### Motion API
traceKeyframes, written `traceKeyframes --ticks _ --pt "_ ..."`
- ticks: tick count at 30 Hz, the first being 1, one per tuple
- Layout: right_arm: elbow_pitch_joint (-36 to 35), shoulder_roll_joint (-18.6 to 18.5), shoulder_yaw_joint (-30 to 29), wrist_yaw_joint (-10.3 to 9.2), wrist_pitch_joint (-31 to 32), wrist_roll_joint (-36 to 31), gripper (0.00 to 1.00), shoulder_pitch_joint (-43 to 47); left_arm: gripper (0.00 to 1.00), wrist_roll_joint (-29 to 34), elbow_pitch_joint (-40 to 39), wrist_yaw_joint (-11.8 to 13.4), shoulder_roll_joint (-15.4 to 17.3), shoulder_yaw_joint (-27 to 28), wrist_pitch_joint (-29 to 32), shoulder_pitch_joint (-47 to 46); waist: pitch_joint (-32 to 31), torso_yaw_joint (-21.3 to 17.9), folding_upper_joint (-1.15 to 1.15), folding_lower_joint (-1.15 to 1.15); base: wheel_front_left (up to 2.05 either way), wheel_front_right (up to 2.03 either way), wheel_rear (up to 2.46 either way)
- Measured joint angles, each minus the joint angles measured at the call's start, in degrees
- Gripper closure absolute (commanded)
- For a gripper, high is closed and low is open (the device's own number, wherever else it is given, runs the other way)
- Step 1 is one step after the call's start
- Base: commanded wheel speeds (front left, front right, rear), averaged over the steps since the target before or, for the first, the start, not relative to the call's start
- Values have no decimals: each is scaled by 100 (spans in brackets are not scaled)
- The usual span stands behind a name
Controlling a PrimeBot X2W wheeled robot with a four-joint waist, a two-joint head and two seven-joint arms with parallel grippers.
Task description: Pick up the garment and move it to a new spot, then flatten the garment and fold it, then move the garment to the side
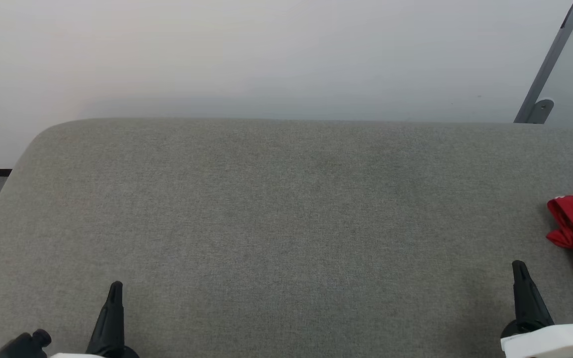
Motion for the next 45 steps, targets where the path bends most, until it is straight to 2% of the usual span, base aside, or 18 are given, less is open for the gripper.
traceKeyframes --ticks 18,45 --pt "198 -8 67 0 240 1304 100 -272 100 -1228 205 0 -113 104 324 -340 42 -67 0 0 0 0 0" --pt "447 -21 155 0 534 2878 100 -627 100 -2648 463 0 -265 261 744 -784 104 -168 0 0 0 0 0"
